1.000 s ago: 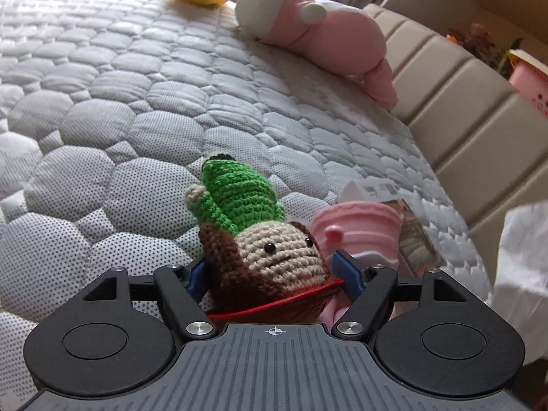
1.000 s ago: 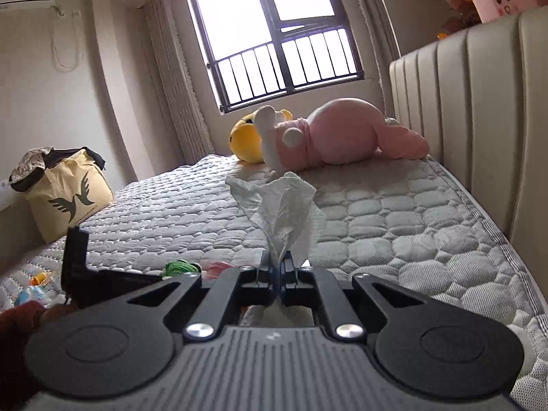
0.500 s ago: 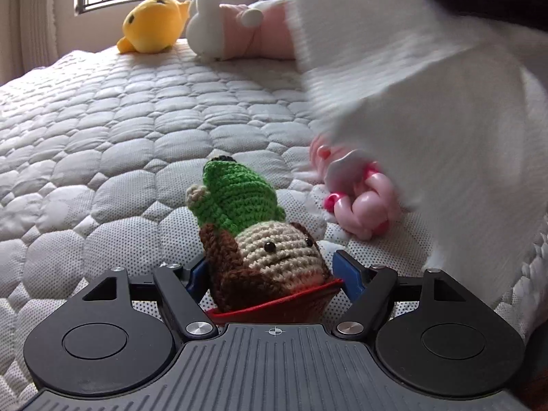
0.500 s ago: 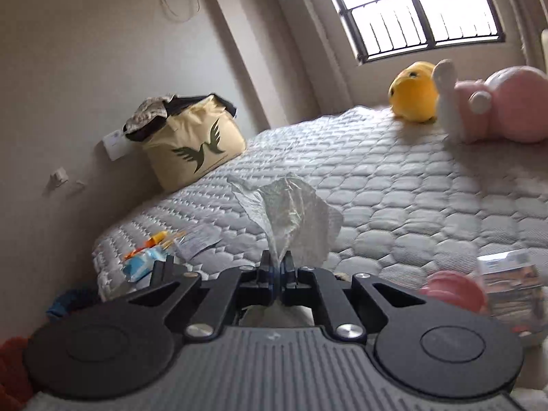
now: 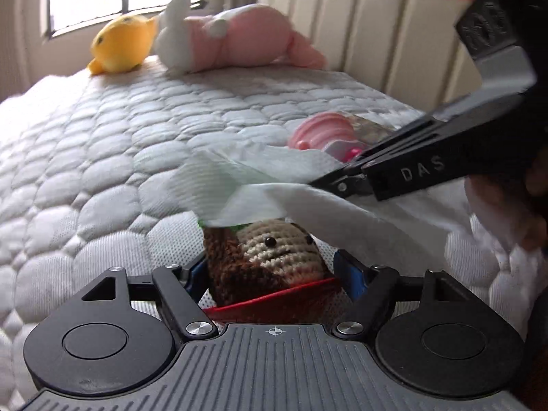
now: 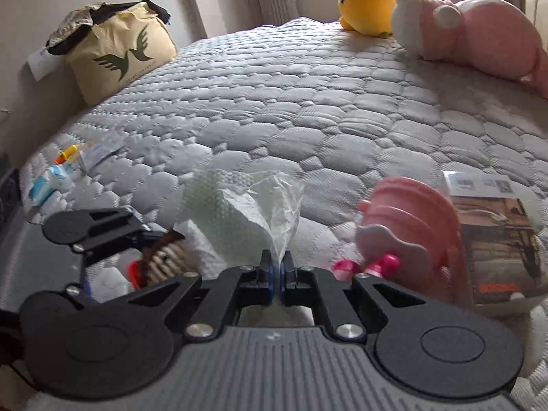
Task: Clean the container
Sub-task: 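Hold the crocheted toy in the left tool while the right tool wipes it with the tissue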
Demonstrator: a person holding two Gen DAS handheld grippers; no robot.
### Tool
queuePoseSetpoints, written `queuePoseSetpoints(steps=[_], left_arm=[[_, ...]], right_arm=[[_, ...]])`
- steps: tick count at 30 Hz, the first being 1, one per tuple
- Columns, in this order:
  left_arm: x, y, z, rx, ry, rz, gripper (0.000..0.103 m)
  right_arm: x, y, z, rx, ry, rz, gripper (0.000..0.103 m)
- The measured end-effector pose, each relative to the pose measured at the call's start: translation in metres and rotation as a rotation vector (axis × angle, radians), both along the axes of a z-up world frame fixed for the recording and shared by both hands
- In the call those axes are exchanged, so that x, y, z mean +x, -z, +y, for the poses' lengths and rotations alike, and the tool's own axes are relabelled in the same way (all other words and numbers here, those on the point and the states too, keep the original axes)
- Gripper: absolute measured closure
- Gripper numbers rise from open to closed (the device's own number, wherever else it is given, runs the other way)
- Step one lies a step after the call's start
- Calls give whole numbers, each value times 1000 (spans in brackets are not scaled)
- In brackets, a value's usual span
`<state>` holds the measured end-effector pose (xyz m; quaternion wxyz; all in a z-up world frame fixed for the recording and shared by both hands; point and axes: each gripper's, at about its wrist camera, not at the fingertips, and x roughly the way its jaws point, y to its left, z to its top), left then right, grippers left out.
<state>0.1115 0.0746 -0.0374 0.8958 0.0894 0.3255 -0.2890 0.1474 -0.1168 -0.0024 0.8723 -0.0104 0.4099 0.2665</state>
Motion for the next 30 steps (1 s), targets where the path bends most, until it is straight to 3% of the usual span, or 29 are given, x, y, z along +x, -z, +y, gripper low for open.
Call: queuePoseSetpoints(steps=[4, 5, 6, 8, 10, 11, 12, 14, 18, 20, 24, 27, 29, 30], left_arm=[[-1, 0, 3, 63, 52, -33, 22], [1, 0, 5, 55, 44, -21, 21], [3, -1, 7, 37, 32, -2, 21], [7, -2, 10, -8, 5, 37, 21], [7, -1, 12, -33, -16, 61, 21], [6, 0, 12, -37, -22, 66, 21], [5, 0, 11, -31, -21, 62, 21], [1, 1, 9, -14, -18, 53, 22], [0, 6, 8, -3, -21, 63, 21], [0, 9, 9, -9, -29, 76, 21], [-1, 9, 12, -42, -48, 82, 19], [-3, 6, 19, -67, -66, 81, 16], [-2, 4, 25, -96, -86, 90, 12], [-1, 3, 27, -113, -93, 97, 12]], right_arm=[[-2, 2, -23, 2, 26, 16, 96], [-4, 1, -26, 15, 23, 21, 89], [-5, -1, -26, 26, 12, 19, 72], [-7, -2, -16, 24, -27, -2, 50], [-9, -1, 1, -10, -74, -21, 59], [-9, 0, 11, -37, -103, -26, 93], [-9, -3, 17, -25, -119, -28, 100], [-11, -11, 23, 28, -138, -41, 101], [-16, -46, 27, 277, -186, -58, 101], [-17, -54, 35, 319, -221, -60, 101], [-16, -41, 51, 100, -181, -123, 101], [-8, -20, 40, -56, -89, -122, 100], [-3, -12, 24, -66, -58, -76, 99], [-1, -8, 16, -70, -43, -52, 92]])
